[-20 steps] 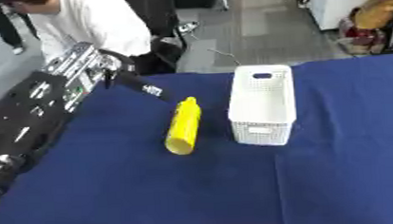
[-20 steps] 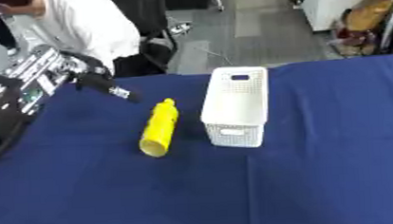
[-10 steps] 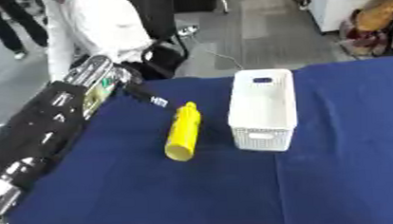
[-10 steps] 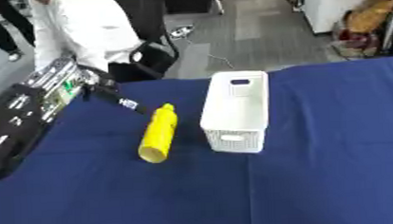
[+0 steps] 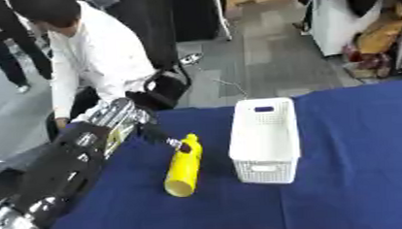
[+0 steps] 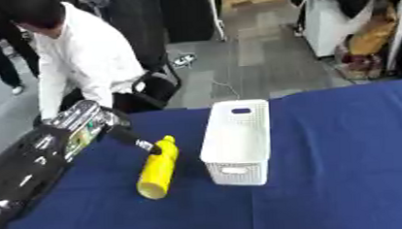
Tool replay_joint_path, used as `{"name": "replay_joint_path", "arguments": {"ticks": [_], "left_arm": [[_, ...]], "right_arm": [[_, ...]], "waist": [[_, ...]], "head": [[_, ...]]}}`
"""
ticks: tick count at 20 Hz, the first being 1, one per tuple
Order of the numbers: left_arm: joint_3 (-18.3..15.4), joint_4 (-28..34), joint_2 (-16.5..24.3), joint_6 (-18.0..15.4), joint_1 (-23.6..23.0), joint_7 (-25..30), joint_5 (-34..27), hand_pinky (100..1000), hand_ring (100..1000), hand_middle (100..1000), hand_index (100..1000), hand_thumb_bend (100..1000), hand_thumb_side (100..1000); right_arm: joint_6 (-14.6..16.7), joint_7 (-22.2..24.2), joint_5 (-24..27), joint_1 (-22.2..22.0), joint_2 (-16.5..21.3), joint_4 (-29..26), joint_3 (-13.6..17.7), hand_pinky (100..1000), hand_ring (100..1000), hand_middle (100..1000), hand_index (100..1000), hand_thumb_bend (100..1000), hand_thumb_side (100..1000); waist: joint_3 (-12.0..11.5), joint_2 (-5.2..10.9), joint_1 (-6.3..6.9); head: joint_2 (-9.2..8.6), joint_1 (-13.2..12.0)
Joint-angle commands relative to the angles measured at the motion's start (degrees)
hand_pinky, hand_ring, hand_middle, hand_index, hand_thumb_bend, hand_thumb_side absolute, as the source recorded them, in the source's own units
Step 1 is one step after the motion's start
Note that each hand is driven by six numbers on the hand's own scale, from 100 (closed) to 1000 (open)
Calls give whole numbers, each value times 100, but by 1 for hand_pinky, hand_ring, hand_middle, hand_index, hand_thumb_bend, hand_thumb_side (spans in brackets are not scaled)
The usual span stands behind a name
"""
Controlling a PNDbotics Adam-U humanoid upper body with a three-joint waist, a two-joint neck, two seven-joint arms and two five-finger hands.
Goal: Pick up objects on the table and place them in the box.
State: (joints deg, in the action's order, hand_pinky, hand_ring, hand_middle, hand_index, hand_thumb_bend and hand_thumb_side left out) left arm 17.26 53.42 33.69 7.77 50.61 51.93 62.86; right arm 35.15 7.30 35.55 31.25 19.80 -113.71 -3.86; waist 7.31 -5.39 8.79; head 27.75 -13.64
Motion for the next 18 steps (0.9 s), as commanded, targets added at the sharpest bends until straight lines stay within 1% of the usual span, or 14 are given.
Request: {"name": "replay_joint_path", "arguments": {"ticks": [1,2,4,5,7,8,9,10,12,13,15,17,18], "left_arm": [[-122,-137,-48,-1,156,3,268,512,764,690,715,950,1000],[-140,-179,-97,-10,165,3,323,510,763,688,714,948,1000],[-175,-236,-153,-26,182,3,396,504,758,681,710,937,1000],[-190,-254,-166,-30,191,3,419,503,757,679,708,934,1000],[-216,-280,-179,-33,213,3,446,498,753,675,706,914,1000],[-225,-287,-184,-33,228,3,451,496,752,673,705,911,1000],[-230,-294,-188,-33,238,3,454,496,752,672,704,910,1000],[-231,-300,-197,-34,249,3,456,492,748,668,703,906,1000],[-233,-319,-219,-33,256,3,458,488,745,663,703,901,1000],[-234,-330,-229,-29,257,3,464,487,744,660,704,899,1000],[-235,-347,-252,-30,251,3,472,485,742,654,703,910,1000],[-240,-355,-267,-32,239,3,468,481,739,649,701,911,1000],[-242,-358,-269,-30,228,3,472,479,737,646,700,912,1000]], "right_arm": [[-34,-5,-6,139,-2,-88,-8,225,274,321,442,100,1000],[-37,-5,-1,153,-3,-88,-11,226,274,322,442,100,1000],[-52,-5,5,170,-5,-88,-14,226,274,322,442,100,1000],[-61,-7,6,175,-7,-88,-14,226,274,322,442,100,1000],[-77,-13,9,184,-13,-88,-12,226,274,322,442,100,1000],[-80,-16,11,190,-16,-88,-12,226,274,322,442,100,1000],[-83,-17,12,194,-17,-88,-13,226,274,322,442,100,1000],[-87,-17,13,198,-18,-88,-15,227,274,322,442,100,1000],[-98,-18,12,205,-26,-88,-17,227,274,322,442,100,1000],[-105,-20,12,211,-32,-88,-17,226,275,322,441,100,1000],[-122,-31,26,230,-54,-88,-22,227,274,321,441,100,1000],[-152,-44,67,254,-84,-88,-35,227,274,321,441,100,1000],[-173,-50,81,262,-104,-88,-34,227,274,321,441,100,1000]], "waist": [[13,50,-11],[21,44,3],[33,37,21],[38,36,27],[47,37,37],[53,38,42],[56,38,46],[62,37,50],[75,35,56],[82,34,60],[107,33,76],[134,31,97],[154,34,110]], "head": [[-456,-305],[-716,-519],[-1042,-757],[-1133,-813],[-1249,-873],[-1357,-909],[-1438,-927],[-1570,-935],[-1711,-928],[-1742,-925],[-1736,-897],[-1588,-744],[-1401,-606]]}}
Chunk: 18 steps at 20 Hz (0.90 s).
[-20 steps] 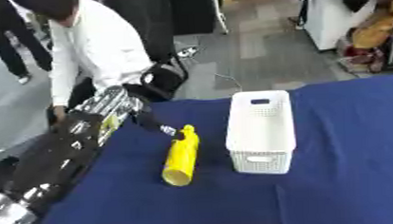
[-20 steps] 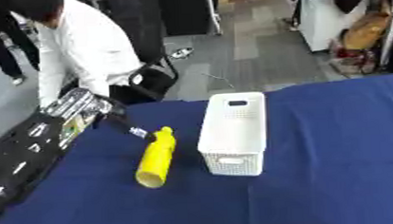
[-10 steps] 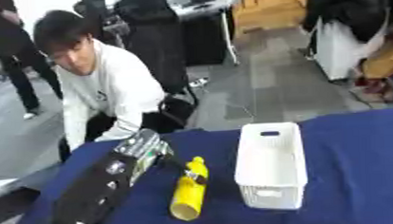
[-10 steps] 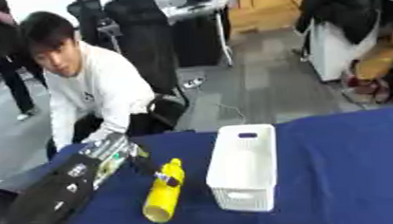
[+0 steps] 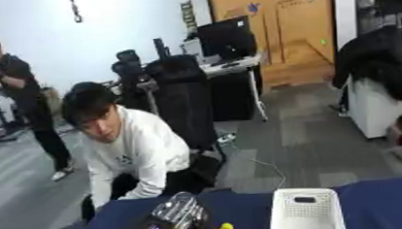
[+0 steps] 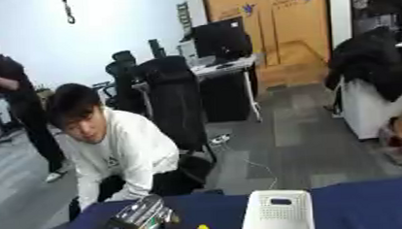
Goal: Pick up objects on the table and place them in the box.
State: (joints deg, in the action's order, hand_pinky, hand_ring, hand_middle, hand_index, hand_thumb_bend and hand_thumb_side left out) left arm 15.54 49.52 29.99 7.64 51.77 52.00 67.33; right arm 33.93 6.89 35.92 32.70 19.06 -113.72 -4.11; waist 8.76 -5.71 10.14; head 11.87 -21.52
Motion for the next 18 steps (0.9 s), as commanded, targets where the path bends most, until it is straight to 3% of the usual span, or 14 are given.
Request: {"name": "replay_joint_path", "arguments": {"ticks": [1,2,10,13,18], "left_arm": [[-72,33,102,-16,103,-4,29,478,736,644,699,966,1000],[-77,38,102,-16,90,-4,26,476,735,642,698,912,1000],[-99,66,131,23,23,-4,24,469,728,623,685,919,1000],[-120,55,142,43,-4,-4,126,472,730,621,683,933,1000],[-173,22,141,56,-64,-4,266,473,731,619,681,970,1000]], "right_arm": [[-71,-15,52,126,-44,-88,-6,227,274,323,441,100,1000],[-90,-29,59,138,-62,-88,0,227,274,321,441,100,1000],[-272,-115,32,229,-131,-88,-8,231,273,321,441,100,1000],[-309,-117,23,264,-138,-88,-26,231,273,322,441,100,1000],[-354,-106,29,317,-156,-88,-52,232,273,322,441,100,1000]], "waist": [[22,68,-20],[41,68,-2],[141,41,128],[168,20,169],[226,-11,222]], "head": [[325,271],[550,372],[1781,441],[1966,453],[2056,462]]}}
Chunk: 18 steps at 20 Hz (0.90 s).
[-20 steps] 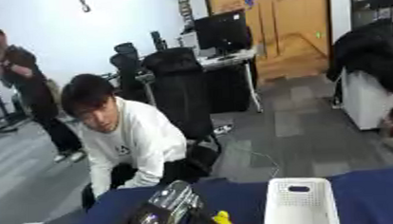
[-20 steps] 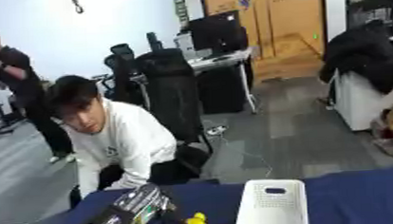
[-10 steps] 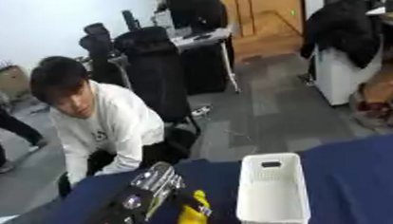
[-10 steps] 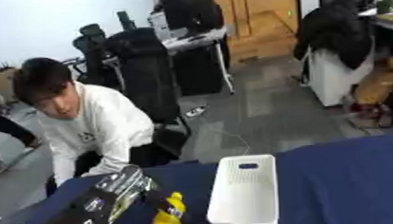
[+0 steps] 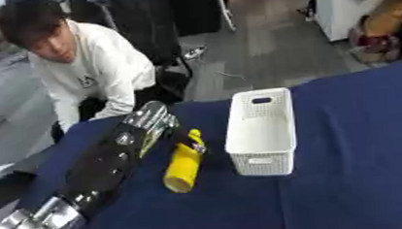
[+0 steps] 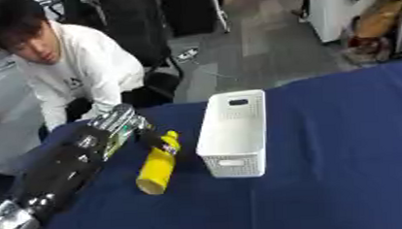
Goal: Pick up objects on the table and place them in the box.
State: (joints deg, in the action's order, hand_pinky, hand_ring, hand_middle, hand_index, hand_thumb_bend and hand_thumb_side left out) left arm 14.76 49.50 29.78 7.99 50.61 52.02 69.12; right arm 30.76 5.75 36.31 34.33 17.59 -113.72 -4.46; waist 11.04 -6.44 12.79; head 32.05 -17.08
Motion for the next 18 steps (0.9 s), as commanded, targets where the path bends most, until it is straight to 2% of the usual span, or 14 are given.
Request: {"name": "replay_joint_path", "arguments": {"ticks": [1,6,11,18], "left_arm": [[-107,20,162,28,39,-5,115,473,732,619,681,973,1000],[-150,8,156,44,13,-5,204,470,728,618,686,975,1000],[-180,10,147,72,-2,-5,254,472,728,621,690,933,1000],[-199,-63,95,85,-25,-5,445,476,732,615,678,957,1000]], "right_arm": [[-43,9,-6,162,-14,-88,-20,232,273,322,441,100,1000],[-56,16,11,182,-26,-88,-26,232,273,322,441,100,1000],[-61,25,20,184,-27,-88,-30,232,273,322,441,100,1000],[-65,27,34,202,-40,-88,-34,232,273,321,440,100,1000]], "waist": [[9,59,-34],[30,50,-26],[31,44,-31],[50,28,-29]], "head": [[43,25],[0,72],[-47,70],[-114,63]]}}
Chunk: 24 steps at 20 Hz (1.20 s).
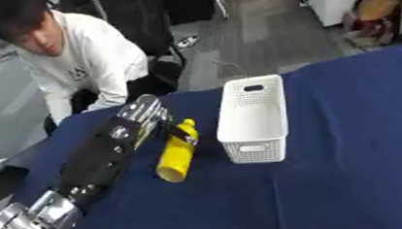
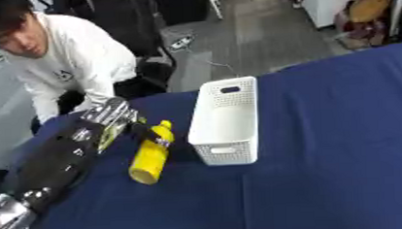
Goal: Pick up objects on the table and place them in the box.
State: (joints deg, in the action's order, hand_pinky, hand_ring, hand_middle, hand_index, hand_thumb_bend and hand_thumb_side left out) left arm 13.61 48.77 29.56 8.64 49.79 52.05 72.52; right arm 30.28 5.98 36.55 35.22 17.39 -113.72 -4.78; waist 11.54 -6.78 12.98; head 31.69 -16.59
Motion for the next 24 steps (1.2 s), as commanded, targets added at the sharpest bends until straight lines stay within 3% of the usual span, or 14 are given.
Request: {"name": "replay_joint_path", "arguments": {"ticks": [1,16,17,18,19,20,21,24], "left_arm": [[-87,-9,99,24,49,-8,149,477,732,614,678,956,1000],[-165,-195,-74,-55,-61,-8,626,498,743,625,659,872,1000],[-168,-224,-76,-71,-68,-8,636,497,737,624,626,742,1000],[-172,-259,-76,-84,-74,-8,647,497,738,624,629,761,1000],[-179,-289,-75,-92,-78,-8,657,491,714,617,568,467,804],[-185,-317,-72,-96,-81,-8,668,490,711,615,565,442,788],[-195,-330,-72,-98,-79,-8,671,477,676,570,505,308,726],[-209,-324,-62,-109,-92,-8,642,454,622,510,441,233,675]], "right_arm": [[-18,4,13,119,-25,-88,-4,232,273,321,440,100,1000],[-32,11,48,204,-76,-88,-8,232,273,321,440,100,1000],[-31,10,48,204,-75,-88,-7,232,273,321,440,100,1000],[-30,9,49,203,-74,-88,-6,232,273,321,440,100,1000],[-30,8,49,202,-72,-88,-6,232,273,321,440,100,1000],[-31,7,48,199,-69,-88,-6,233,273,321,440,100,1000],[-32,7,47,196,-66,-88,-6,233,273,321,440,100,1000],[-32,6,43,190,-59,-88,-4,233,273,320,440,100,1000]], "waist": [[8,58,-46],[84,-16,-27],[82,-17,-28],[80,-16,-29],[77,-15,-29],[73,-13,-29],[70,-12,-29],[59,-10,-32]], "head": [[-70,6],[17,-121],[29,-119],[38,-119],[49,-121],[58,-122],[67,-122],[90,-126]]}}
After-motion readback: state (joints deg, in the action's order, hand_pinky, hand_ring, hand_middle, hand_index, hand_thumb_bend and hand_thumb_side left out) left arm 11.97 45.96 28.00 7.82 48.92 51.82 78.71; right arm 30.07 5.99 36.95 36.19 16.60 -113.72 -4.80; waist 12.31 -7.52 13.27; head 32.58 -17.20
